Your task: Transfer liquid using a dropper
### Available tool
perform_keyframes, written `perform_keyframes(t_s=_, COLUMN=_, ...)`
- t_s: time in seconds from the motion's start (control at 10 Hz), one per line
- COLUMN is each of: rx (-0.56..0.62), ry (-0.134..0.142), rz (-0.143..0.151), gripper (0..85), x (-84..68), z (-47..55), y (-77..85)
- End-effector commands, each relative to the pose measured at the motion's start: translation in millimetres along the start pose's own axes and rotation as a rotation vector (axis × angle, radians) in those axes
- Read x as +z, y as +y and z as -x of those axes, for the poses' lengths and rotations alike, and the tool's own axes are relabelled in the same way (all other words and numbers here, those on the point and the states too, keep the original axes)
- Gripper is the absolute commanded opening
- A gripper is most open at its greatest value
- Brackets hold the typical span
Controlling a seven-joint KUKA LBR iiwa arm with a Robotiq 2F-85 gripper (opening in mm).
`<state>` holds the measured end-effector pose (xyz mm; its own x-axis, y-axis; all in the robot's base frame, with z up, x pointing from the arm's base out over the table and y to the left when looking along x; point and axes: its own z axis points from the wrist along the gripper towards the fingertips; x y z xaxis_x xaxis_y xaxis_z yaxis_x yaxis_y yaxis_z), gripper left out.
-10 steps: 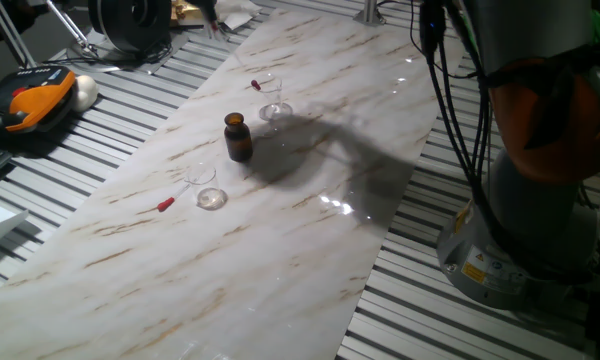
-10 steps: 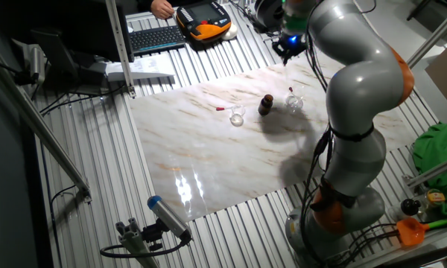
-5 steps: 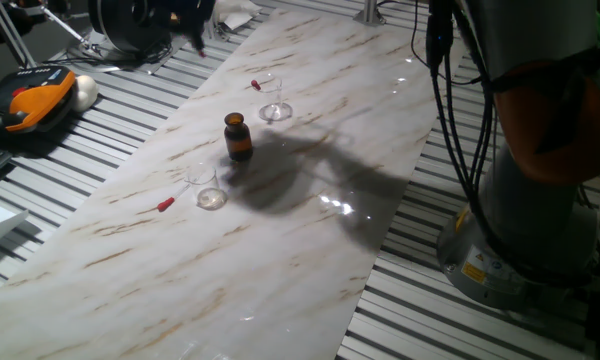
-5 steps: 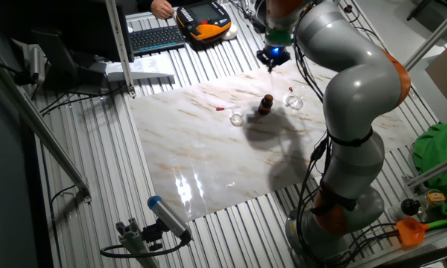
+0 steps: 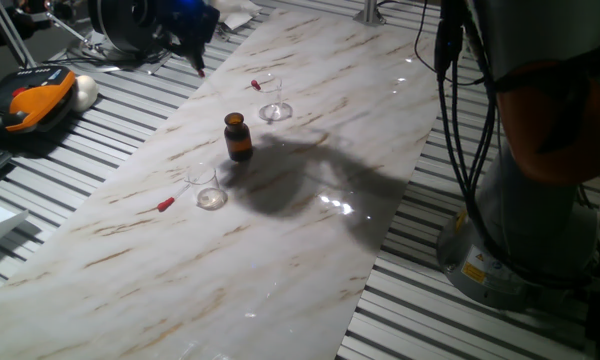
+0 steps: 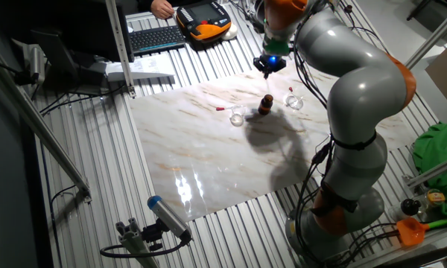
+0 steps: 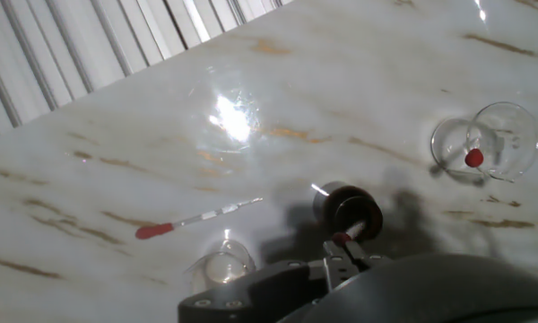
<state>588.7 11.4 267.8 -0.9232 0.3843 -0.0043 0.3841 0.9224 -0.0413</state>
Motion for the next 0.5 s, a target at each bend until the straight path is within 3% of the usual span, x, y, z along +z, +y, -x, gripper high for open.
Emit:
perform_keyframes(t_s=0.0, rx=-0.001, ry=-0.005, rz=0.004, gripper=0.0, x=3.8, z=-0.9, y=-2.0)
perform_keyframes(t_s=0.4, rx=-0.028, ry=-0.036, rz=0.021, gripper=0.0, x=24.5, z=-2.3, y=-9.6)
